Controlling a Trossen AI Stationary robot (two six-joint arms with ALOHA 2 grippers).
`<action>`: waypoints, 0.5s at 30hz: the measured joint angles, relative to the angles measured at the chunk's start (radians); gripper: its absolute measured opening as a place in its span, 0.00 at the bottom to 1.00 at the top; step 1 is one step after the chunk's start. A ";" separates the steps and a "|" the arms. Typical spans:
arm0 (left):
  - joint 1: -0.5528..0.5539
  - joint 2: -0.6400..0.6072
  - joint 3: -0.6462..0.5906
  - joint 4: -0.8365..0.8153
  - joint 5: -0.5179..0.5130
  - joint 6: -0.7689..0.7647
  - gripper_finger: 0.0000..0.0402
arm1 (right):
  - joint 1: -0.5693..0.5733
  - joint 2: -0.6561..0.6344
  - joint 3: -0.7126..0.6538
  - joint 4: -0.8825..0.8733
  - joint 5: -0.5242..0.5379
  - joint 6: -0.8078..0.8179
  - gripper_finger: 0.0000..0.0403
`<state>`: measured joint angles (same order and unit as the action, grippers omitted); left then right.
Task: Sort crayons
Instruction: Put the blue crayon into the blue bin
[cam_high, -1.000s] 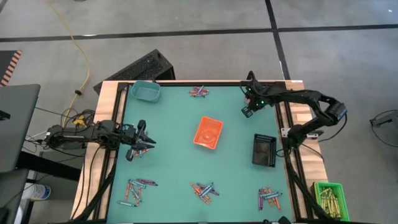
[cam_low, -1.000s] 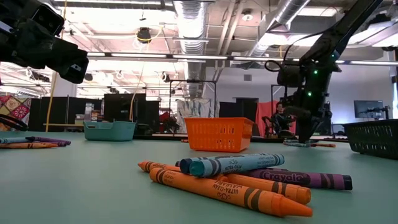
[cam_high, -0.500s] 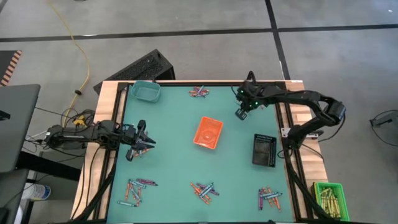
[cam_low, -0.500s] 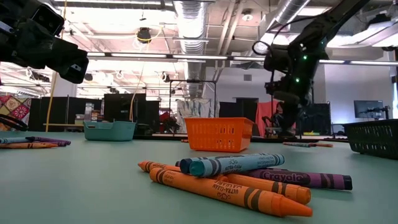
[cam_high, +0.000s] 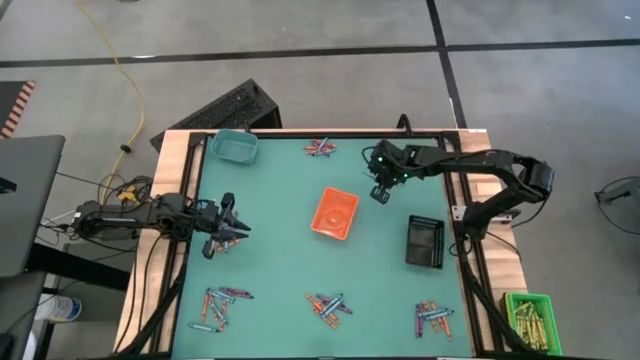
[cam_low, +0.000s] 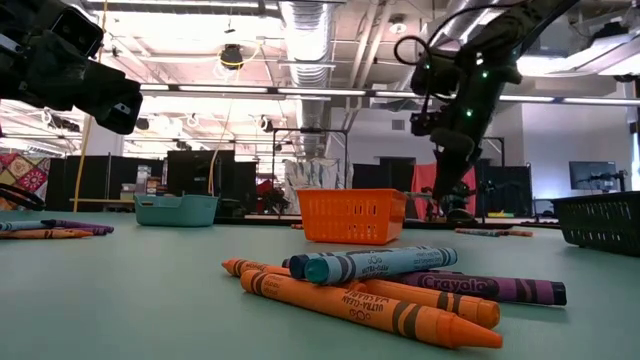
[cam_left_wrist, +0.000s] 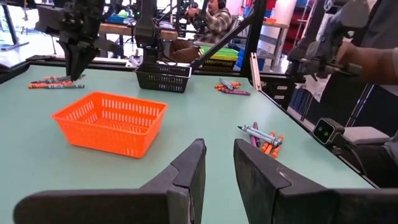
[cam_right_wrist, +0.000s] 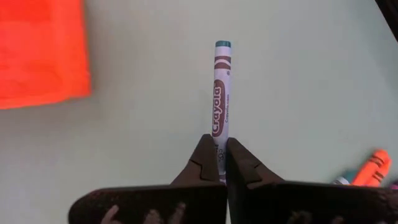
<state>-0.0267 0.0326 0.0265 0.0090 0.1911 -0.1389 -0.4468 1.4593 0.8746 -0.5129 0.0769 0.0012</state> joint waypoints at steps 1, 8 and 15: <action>0.000 0.000 0.000 0.000 0.000 0.000 0.18 | 0.011 0.000 0.006 -0.003 0.000 0.004 0.01; 0.000 0.000 0.000 0.005 0.000 -0.018 0.18 | 0.079 0.000 0.044 -0.005 0.000 0.024 0.01; 0.000 0.000 0.000 0.001 -0.023 -0.030 0.18 | 0.138 -0.001 0.087 -0.005 0.000 0.036 0.01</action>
<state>-0.0267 0.0325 0.0261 0.0102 0.1677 -0.1691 -0.3086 1.4586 0.9619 -0.5177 0.0772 0.0376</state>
